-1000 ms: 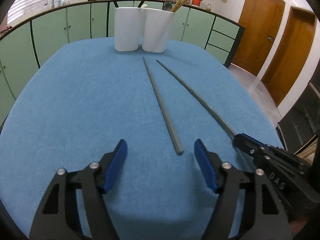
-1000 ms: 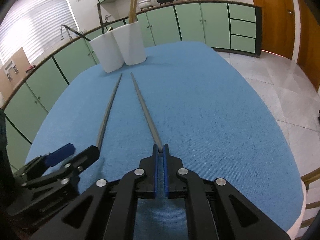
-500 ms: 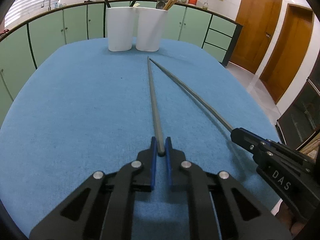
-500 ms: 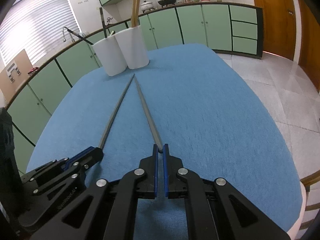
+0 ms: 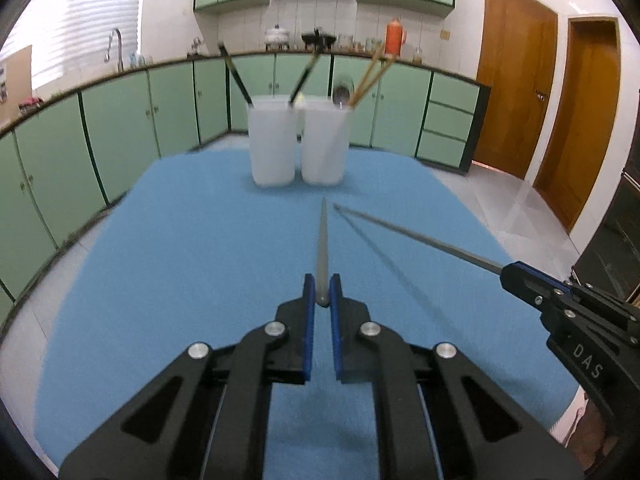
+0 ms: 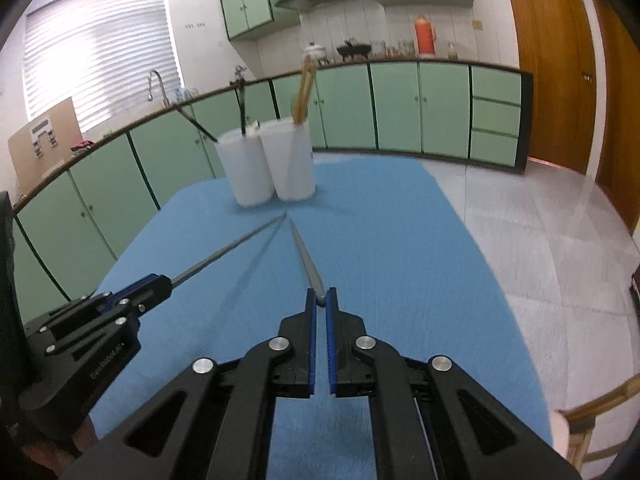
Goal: Organize utensils
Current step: 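Close the right tool on one grey chopstick while the left tool closes on the other, then lift both grey chopsticks upright and carry them over the white holder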
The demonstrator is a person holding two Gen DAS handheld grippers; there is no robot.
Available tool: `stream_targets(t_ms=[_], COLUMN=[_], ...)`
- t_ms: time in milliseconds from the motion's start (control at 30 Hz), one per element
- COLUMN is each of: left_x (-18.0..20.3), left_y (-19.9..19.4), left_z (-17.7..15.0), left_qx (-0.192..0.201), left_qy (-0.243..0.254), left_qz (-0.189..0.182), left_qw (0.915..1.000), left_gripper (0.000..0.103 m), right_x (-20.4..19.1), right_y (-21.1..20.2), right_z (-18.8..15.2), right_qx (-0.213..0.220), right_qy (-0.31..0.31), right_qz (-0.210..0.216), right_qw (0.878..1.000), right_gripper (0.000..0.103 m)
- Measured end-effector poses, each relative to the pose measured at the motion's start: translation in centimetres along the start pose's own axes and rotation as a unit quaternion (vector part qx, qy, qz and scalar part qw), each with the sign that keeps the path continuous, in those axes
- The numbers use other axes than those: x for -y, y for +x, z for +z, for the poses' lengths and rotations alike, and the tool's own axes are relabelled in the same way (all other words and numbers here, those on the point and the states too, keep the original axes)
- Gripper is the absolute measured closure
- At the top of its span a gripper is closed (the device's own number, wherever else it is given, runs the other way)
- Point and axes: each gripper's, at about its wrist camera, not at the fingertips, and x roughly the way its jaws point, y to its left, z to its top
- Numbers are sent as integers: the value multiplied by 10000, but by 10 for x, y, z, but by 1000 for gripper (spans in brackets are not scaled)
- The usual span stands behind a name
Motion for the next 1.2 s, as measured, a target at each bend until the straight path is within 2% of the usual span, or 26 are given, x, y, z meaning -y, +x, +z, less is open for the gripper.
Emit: stream_targets(t_ms=[267, 467, 600, 867, 933, 1200], left_x=[-5, -9, -11, -16, -17, -25], left_y=[-37, -56, -66, -76, -76, -69], left_z=[41, 69, 85, 109, 115, 124], left_qx=[621, 932, 1027, 1142, 1146, 1063], left_qy=[73, 108, 99, 16, 10, 11], left_qz=[49, 0, -102, -258, -302, -357], left_qw=[9980, 9956, 9946, 9931, 9929, 9937], left_gripper=[97, 97, 97, 97, 97, 97], right_x=[-1, -2, -6, -23, -28, -29], right_y=[-23, -38, -42, -46, -45, -36], right_z=[36, 68, 93, 122, 126, 129], right_qx=[442, 680, 692, 775, 747, 558], right_qy=[11, 14, 6, -304, -382, -391], right_qz=[204, 409, 634, 733, 757, 868], right_qw=[9988, 9968, 9956, 9938, 9936, 9939], right_gripper=[99, 99, 99, 99, 103, 103])
